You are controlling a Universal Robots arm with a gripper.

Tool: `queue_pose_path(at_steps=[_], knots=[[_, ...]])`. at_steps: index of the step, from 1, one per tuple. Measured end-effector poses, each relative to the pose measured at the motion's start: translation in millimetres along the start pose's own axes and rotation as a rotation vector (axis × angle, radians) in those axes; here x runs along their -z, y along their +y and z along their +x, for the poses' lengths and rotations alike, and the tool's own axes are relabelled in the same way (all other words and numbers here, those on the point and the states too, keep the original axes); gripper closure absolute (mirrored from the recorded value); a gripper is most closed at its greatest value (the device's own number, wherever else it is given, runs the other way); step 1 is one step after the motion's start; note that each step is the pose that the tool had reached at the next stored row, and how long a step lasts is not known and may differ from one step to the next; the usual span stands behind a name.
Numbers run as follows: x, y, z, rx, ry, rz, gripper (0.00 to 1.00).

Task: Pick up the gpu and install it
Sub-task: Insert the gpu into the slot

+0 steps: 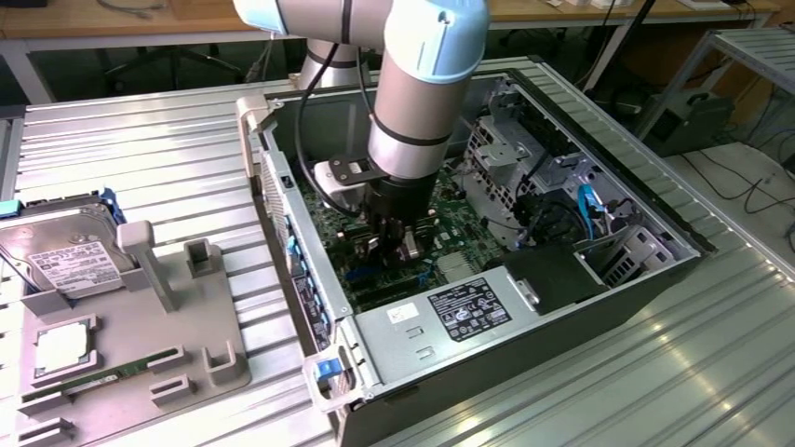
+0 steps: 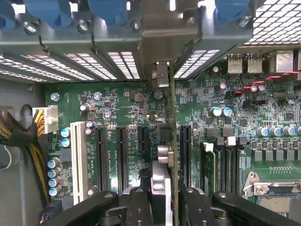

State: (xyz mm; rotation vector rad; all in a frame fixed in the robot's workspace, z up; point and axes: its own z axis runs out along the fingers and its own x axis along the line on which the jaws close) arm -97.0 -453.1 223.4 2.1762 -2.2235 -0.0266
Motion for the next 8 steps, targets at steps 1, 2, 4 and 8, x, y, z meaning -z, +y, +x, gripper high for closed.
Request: queue_pose_path(at_steps=[1, 2, 4, 8], knots=[[-0.2, 0.0, 0.0, 0.000, 0.0000, -0.0009, 0.71], [-0.5, 0.0, 0.0, 0.000, 0.0000, -0.0015, 0.71], [-1.3, 0.0, 0.0, 0.000, -0.0001, -0.0022, 0.71], [-4.2, -0.1, 0.0, 0.000, 0.0004, -0.0028, 0.71]])
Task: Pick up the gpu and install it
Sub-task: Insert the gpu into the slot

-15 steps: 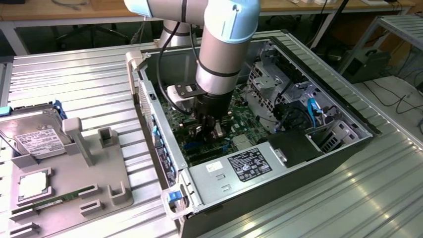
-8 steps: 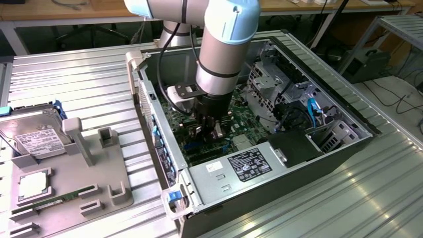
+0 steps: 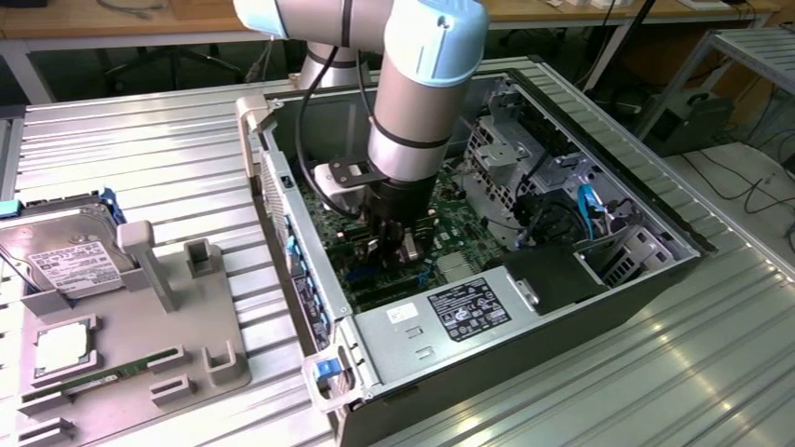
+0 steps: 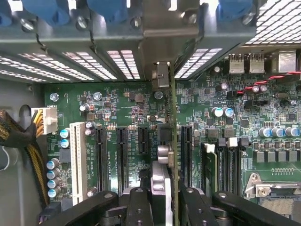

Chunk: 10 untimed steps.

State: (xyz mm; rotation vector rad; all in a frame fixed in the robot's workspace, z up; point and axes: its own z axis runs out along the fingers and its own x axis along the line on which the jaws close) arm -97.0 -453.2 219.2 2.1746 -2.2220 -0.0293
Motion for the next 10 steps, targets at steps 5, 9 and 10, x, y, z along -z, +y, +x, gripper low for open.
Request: queue_pose_path(at_steps=[5, 9, 10], knots=[[-1.0, 0.0, -0.1, 0.000, -0.0005, 0.0003, 0.71], [-1.0, 0.0, -0.1, 0.000, -0.0006, 0.0003, 0.71], [-1.0, 0.1, -0.1, 0.000, -0.0005, 0.0004, 0.71]])
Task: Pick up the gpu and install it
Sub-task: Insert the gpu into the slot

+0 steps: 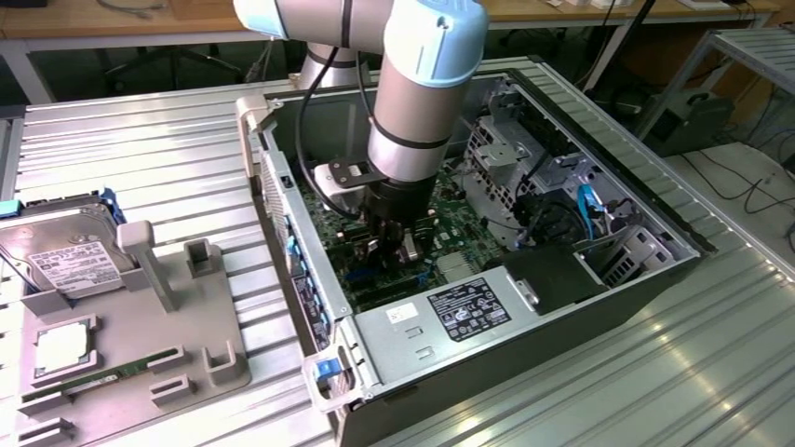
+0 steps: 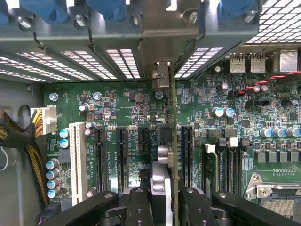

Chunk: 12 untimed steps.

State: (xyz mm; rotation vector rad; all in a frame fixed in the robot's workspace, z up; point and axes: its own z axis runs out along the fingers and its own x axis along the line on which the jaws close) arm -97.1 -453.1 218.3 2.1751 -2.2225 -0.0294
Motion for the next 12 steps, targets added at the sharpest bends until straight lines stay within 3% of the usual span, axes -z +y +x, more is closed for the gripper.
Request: queue_pose_path(at_steps=[12], knots=[[-1.2, 0.8, 0.0, 0.000, 0.0001, 0.0002, 0.71]])
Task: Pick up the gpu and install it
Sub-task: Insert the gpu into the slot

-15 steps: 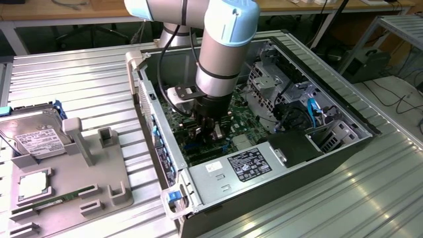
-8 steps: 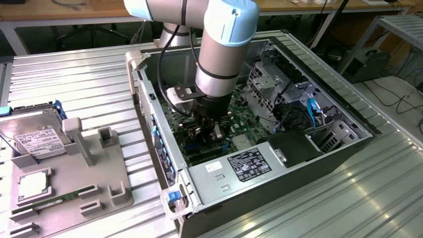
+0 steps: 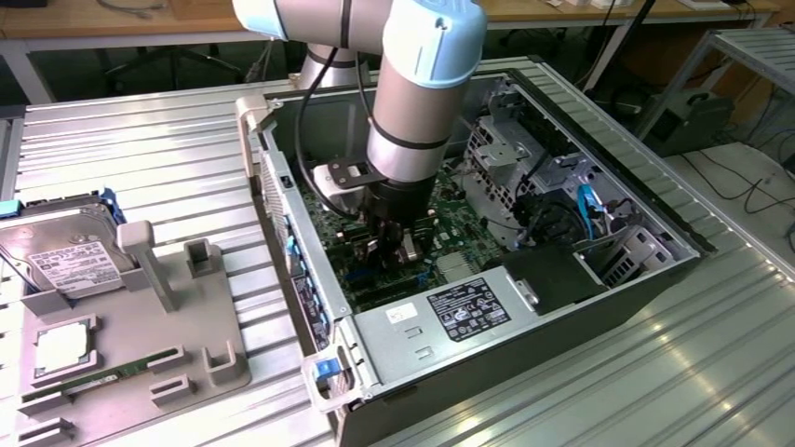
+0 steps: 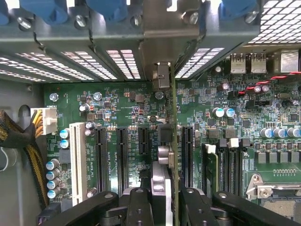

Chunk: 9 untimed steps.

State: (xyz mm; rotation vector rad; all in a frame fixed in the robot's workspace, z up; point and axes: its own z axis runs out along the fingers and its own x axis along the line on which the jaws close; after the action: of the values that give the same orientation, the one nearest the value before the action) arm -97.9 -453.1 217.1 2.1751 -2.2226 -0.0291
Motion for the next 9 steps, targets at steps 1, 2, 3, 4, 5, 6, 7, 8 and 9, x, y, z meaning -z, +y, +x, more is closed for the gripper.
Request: queue_pose_path(at_steps=[1, 2, 3, 4, 5, 6, 7, 8, 9], knots=[[-0.5, 0.0, 0.0, 0.000, -0.0004, 0.0002, 0.71], [-0.7, 0.0, 0.0, 0.000, -0.0002, 0.0001, 0.71], [-0.9, 0.0, 0.0, 0.000, 0.0001, -0.0001, 0.71], [-1.0, 0.0, 0.0, 0.000, 0.0000, -0.0001, 0.71], [-1.2, 0.0, 0.0, 0.000, 0.0000, 0.0000, 0.71], [-1.3, 0.0, 0.0, 0.000, 0.0000, -0.0001, 0.71], [-1.3, -0.1, 0.0, 0.000, -0.0001, 0.0000, 0.71], [-1.3, 0.0, 0.0, 0.000, 0.0000, 0.0000, 0.71], [-1.3, 0.0, 0.0, 0.000, -0.0001, 0.0000, 0.71]])
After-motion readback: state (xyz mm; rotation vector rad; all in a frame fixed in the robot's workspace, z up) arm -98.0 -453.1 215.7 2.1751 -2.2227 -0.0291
